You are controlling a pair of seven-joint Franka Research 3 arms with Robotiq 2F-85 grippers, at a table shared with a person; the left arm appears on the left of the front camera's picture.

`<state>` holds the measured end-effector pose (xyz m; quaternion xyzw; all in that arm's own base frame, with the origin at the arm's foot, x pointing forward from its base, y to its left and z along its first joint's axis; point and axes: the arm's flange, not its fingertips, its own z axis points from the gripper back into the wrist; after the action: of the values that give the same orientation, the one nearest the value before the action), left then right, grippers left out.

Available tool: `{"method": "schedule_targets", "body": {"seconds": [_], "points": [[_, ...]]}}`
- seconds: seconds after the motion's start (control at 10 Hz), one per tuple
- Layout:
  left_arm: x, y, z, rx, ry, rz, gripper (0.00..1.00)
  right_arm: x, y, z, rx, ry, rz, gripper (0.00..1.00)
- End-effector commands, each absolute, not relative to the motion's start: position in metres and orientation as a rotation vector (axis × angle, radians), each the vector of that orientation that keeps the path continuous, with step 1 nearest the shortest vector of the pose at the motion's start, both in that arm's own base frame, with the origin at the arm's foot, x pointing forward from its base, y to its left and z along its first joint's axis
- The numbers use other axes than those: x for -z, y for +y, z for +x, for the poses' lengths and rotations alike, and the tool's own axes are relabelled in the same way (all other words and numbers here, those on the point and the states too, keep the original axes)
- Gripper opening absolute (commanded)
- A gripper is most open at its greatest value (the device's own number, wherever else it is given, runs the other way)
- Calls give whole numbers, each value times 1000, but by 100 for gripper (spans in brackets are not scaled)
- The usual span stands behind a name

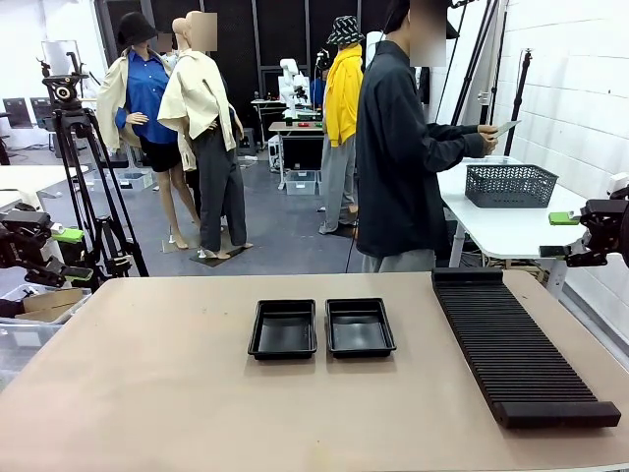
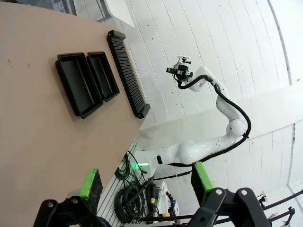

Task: Inspect and transfer BCBs to ESD trays.
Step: Pick up the Blank PCB from the PCB Rack and place it in the left ESD tray.

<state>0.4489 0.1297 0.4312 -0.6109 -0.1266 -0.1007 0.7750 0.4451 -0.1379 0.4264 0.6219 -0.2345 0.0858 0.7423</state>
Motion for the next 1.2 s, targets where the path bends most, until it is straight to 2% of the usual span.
{"method": "schedule_targets", "body": {"seconds": [0.0,1.1], "points": [[-431,131,449,211,-284,-1318,100,-427,-138,444,-196,-511,1357,100],[-431,131,449,211,-284,-1318,100,-427,-138,444,-196,-511,1357,100]]}}
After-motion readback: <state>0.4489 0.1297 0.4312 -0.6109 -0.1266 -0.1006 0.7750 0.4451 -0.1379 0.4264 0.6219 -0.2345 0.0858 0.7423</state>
